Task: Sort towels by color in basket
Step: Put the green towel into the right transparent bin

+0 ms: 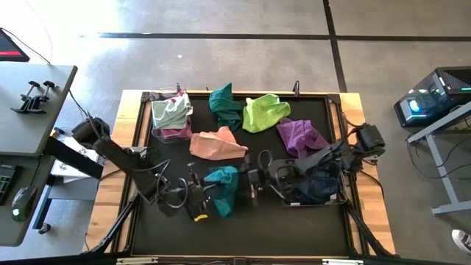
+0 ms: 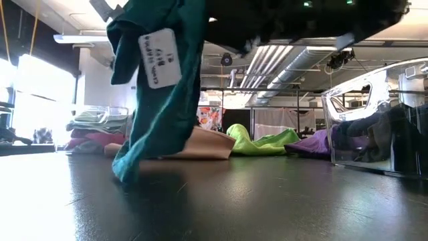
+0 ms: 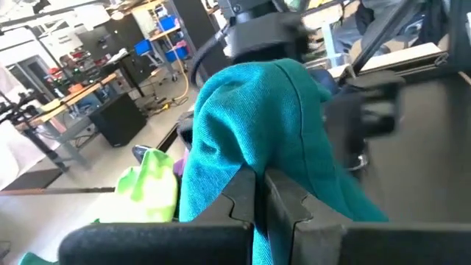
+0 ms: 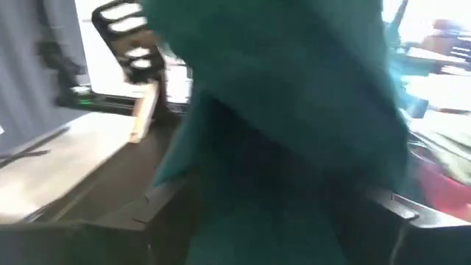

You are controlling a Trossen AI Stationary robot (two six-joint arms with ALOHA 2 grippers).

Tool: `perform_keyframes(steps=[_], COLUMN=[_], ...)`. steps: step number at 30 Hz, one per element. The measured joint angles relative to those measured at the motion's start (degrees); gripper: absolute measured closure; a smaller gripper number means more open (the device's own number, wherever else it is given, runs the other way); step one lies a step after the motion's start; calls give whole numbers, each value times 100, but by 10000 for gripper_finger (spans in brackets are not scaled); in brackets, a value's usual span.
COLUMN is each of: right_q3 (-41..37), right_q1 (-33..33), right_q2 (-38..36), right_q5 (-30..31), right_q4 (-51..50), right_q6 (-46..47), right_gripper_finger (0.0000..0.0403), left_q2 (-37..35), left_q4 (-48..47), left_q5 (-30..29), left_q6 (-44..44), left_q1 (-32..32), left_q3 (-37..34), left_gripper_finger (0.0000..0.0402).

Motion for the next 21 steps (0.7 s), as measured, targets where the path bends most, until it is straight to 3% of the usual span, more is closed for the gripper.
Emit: perform_keyframes(steps=[3, 8, 11, 17, 19, 21], right_q3=[461, 1132, 1289, 1202, 1202, 1198], right_q1=[4, 18, 17, 17, 40, 83], right_q2=[459, 1023, 1114, 1101, 1090, 1032], right_q5=[-509, -723, -639, -181, 33, 499], right_q4=[-15, -50, -73, -117, -206, -413], right_q6=[-244, -276, -157, 160, 177, 288], right_gripper_finger=[135, 160, 212, 370, 391, 383], left_q2=[2, 2, 2, -5, -5, -45], left_q4=[60, -12, -62, -917, -1270, -1761], left_q5=[-1, -72, -198, -725, -754, -584], left_q6=[-2, 2, -1, -617, -1105, -1740], left_q1=[75, 76, 39, -144, -157, -148], left_q3=[0, 0, -42, -44, -44, -42], left_gripper_finger=[401, 401, 401, 400, 392, 374])
